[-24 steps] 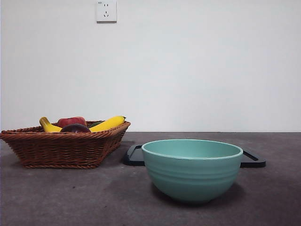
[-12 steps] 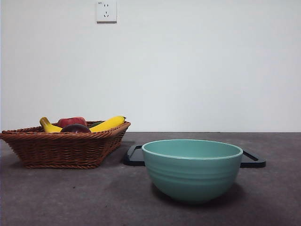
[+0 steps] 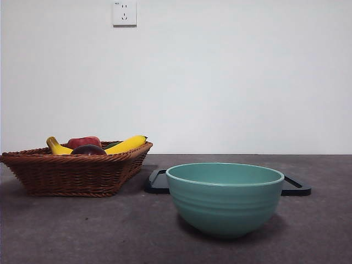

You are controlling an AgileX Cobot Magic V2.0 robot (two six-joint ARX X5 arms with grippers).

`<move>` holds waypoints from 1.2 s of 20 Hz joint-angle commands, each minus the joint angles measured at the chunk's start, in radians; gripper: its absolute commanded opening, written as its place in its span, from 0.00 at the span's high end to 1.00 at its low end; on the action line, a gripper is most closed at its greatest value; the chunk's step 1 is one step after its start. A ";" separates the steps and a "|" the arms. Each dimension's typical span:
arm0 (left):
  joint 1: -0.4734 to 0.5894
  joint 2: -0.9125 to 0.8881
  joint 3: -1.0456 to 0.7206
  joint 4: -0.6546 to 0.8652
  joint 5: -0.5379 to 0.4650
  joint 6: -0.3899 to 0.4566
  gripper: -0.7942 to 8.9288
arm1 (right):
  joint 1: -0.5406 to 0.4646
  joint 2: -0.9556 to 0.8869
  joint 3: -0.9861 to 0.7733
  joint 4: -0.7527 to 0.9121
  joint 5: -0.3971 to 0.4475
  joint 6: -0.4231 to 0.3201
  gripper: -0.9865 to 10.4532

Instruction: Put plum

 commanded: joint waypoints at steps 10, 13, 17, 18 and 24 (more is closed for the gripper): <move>-0.097 0.084 0.112 -0.153 0.028 0.188 0.89 | 0.206 0.118 0.085 -0.142 0.000 -0.136 0.91; -0.097 0.084 0.112 -0.151 0.028 0.188 0.79 | 0.206 0.118 0.085 -0.143 0.000 -0.132 0.88; -0.097 0.084 0.112 -0.152 0.027 0.183 0.43 | 0.206 0.118 0.085 -0.142 0.000 -0.127 0.61; -0.097 0.084 0.112 -0.152 0.027 0.181 0.40 | 0.206 0.118 0.085 -0.142 0.000 -0.125 0.61; -0.097 0.084 0.112 -0.154 0.026 0.158 0.40 | 0.206 0.118 0.085 -0.142 0.000 -0.124 0.55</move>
